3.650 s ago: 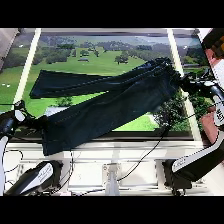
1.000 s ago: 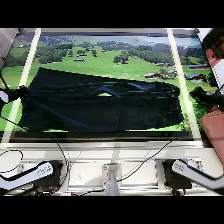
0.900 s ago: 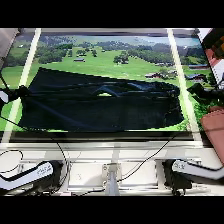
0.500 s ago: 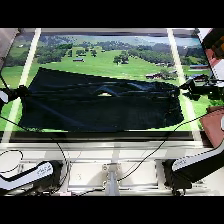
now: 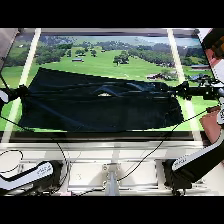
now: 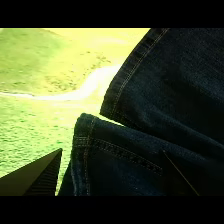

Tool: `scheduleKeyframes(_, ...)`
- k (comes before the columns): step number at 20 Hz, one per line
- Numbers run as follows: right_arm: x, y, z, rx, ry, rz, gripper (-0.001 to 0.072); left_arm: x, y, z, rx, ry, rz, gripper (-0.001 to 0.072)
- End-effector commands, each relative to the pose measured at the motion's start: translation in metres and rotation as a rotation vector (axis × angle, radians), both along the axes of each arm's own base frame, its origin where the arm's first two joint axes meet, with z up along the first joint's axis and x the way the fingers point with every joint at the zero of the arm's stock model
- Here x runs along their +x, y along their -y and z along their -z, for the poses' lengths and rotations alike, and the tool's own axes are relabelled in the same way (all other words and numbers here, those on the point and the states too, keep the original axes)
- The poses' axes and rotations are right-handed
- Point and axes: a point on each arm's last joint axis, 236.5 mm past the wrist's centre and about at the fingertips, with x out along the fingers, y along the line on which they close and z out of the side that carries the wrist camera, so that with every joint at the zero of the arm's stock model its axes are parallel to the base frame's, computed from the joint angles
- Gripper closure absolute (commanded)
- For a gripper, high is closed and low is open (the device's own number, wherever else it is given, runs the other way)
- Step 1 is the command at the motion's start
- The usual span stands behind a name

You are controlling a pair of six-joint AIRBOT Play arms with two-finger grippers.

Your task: Fold the clothes and pants, and hang the long-sleeved shirts on hangers.

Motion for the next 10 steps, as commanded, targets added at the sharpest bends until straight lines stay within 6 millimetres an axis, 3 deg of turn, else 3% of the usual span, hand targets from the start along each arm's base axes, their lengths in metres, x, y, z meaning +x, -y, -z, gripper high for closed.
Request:
scheduleKeyframes(1,0.007,-0.014,-0.013,0.037,0.103,-0.079,0.0435,0.002,0.004,-0.001,-0.002,0.003,0.008,0.001)
scheduleKeyframes(4,0.022,-0.019,-0.013,-0.004,0.166,-0.088,0.0642,0.006,0.012,-0.001,-0.002,0.004,0.027,0.001)
scheduleKeyframes(7,0.037,-0.027,-0.019,-0.064,0.259,-0.135,0.0644,0.012,0.025,-0.001,-0.001,0.004,0.058,0.0009)
scheduleKeyframes(10,0.058,-0.017,-0.044,-0.143,0.368,-0.105,0.0643,0.02,0.033,-0.005,0.008,0.028,0.08,0.0009)
